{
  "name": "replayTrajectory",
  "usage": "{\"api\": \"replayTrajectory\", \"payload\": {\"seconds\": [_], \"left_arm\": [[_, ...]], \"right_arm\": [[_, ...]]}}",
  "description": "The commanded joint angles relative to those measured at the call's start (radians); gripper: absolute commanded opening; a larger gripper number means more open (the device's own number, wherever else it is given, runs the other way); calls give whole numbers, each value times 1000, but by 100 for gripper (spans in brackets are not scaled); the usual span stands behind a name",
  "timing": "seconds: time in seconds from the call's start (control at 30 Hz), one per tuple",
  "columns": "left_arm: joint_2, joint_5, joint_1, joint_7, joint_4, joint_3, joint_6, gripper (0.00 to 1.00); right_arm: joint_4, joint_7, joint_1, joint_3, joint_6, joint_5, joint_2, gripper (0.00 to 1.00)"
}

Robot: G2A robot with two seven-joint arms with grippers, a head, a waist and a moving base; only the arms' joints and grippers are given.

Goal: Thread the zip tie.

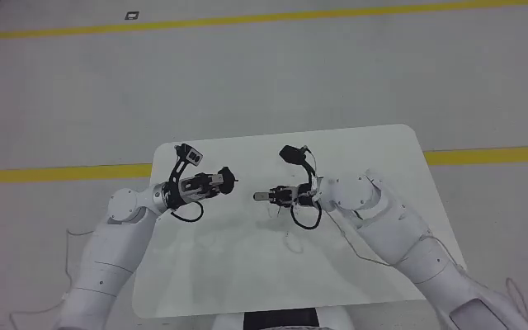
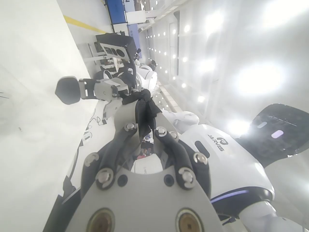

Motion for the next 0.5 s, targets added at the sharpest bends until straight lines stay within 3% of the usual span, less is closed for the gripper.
{"api": "replayTrajectory", "payload": {"seconds": [0.0,0.13,0.47], "left_arm": [[0,0,0,0,0,0,0,0],[0,0,0,0,0,0,0,0],[0,0,0,0,0,0,0,0]], "right_arm": [[30,3,42,-27,15,-43,-6,100],[65,1,93,-90,24,-154,-18,100],[63,-7,87,-102,6,-183,-17,100]]}}
